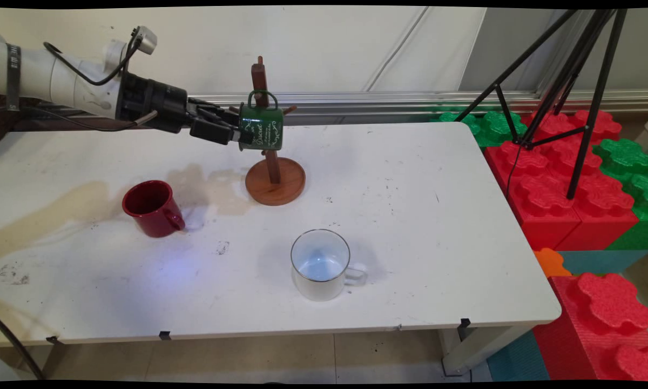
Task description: Pick up the green mug from the rack
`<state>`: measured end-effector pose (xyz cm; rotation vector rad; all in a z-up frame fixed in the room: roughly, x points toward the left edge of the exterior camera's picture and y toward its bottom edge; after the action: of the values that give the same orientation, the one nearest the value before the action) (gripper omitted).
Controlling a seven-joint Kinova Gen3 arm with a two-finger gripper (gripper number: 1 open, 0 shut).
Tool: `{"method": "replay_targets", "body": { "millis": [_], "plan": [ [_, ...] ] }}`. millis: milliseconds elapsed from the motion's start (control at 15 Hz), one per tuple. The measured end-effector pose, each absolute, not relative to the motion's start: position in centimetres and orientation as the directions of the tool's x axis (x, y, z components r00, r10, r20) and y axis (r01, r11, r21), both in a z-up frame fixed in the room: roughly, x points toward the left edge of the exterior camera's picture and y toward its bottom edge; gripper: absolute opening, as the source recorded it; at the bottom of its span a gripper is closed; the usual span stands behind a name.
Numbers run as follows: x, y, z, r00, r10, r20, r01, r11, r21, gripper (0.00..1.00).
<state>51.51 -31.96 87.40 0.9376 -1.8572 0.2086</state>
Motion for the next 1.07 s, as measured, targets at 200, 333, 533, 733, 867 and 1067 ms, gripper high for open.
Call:
{"method": "replay_targets", "body": {
  "millis": [200,333,533,733,867,1067],
  "plan": [
    [51.3,-32.06,87.12,-0.176,-0.518,0.837,-0.689,0.672,0.271,1.0],
    [51.26,-32.15,87.0,-0.161,-0.522,0.838,-0.695,0.662,0.279,1.0],
    [51.26,-32.25,86.86,-0.14,-0.527,0.838,-0.705,0.647,0.289,1.0],
    [51.23,-32.29,86.74,-0.122,-0.533,0.837,-0.712,0.635,0.3,1.0],
    [51.16,-32.26,86.7,-0.113,-0.536,0.837,-0.713,0.63,0.307,1.0],
    [51.1,-32.19,86.64,-0.104,-0.539,0.836,-0.713,0.626,0.315,1.0]
  ]
}}
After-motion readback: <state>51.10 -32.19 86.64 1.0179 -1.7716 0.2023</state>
